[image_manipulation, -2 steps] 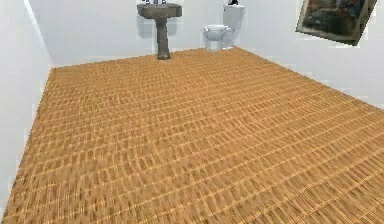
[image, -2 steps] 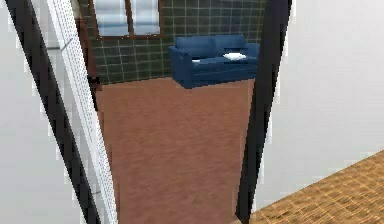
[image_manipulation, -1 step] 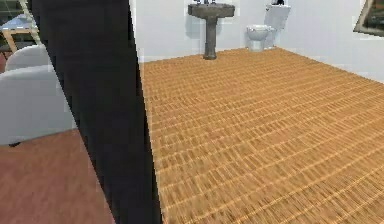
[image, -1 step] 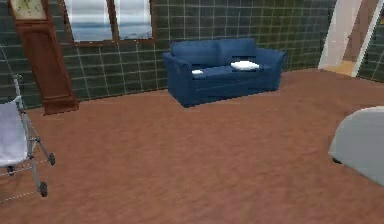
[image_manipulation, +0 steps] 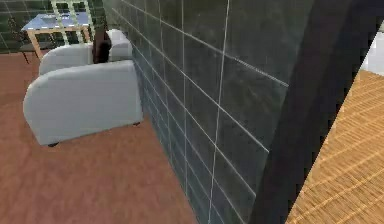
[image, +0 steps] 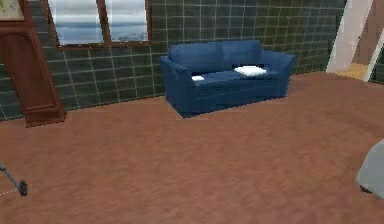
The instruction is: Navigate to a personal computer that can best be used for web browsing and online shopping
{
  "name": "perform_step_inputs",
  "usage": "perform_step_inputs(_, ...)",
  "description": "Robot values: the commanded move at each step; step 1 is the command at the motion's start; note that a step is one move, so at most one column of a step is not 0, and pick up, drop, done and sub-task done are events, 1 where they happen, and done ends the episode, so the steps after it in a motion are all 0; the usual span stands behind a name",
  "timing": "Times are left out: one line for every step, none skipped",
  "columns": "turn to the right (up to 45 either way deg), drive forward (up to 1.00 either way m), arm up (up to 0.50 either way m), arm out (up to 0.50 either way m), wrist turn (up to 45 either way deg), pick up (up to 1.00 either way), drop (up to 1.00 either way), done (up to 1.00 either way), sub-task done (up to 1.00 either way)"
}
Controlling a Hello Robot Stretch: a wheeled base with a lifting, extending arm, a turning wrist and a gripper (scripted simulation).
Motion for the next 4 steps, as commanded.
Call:
perform_step_inputs(36.0, 0.0, 0.0, 0.0, 0.0, 0.0, 0.0, 0.0, 0.0)
perform_step_inputs(0.0, 1.0, 0.0, 0.0, 0.0, 0.0, 0.0, 0.0, 0.0)
perform_step_inputs(0.0, 1.0, 0.0, 0.0, 0.0, 0.0, 0.0, 0.0, 0.0)
perform_step_inputs(9.0, 0.0, 0.0, 0.0, 0.0, 0.0, 0.0, 0.0, 0.0)
